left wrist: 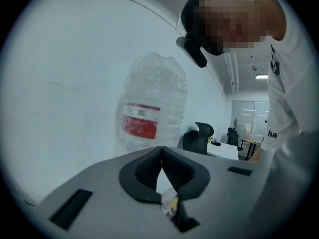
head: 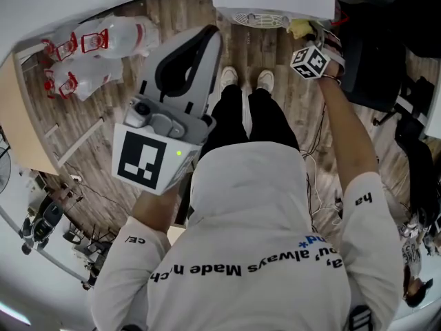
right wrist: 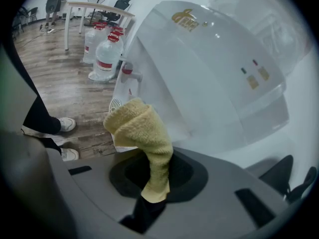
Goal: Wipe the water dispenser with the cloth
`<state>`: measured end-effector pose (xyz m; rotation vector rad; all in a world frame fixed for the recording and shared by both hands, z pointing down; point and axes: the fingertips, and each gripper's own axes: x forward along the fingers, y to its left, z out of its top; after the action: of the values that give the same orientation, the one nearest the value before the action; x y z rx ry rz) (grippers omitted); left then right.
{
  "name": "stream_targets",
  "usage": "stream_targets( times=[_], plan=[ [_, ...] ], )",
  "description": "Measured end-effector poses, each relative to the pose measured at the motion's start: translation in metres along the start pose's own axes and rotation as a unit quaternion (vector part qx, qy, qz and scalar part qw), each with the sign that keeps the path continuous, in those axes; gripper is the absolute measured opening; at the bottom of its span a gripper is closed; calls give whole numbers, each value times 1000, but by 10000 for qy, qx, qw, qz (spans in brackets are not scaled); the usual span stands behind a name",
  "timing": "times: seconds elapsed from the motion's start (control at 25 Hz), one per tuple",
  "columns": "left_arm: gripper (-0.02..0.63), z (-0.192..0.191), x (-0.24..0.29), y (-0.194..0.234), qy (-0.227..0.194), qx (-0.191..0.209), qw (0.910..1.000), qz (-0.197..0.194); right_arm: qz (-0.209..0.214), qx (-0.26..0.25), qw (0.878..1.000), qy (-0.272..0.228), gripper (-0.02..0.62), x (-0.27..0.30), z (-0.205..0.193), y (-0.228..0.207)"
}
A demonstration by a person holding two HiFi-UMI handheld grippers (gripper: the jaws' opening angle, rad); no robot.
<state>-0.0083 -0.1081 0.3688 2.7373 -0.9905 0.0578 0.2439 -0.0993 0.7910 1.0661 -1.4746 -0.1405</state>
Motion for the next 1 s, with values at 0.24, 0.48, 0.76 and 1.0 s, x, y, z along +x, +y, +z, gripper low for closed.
stream_targets(
  times=[0.24,0.48,0.76,1.0],
  plan=[
    [20,-18,9,3,42,-12,10000,-11,27,43,10000,39,60,16,-7,13],
    [19,-38,14,8,116,11,9999,-7,43,-9,10000,48,60,31,-16,27],
    [20,-64,21,12,207,24,9998,-14,106,-112,9999,33,60,50,-27,44],
    [20,-84,26,20,254,21,9997,-8,109,-70,9999,51,60,63,-31,52]
  ],
)
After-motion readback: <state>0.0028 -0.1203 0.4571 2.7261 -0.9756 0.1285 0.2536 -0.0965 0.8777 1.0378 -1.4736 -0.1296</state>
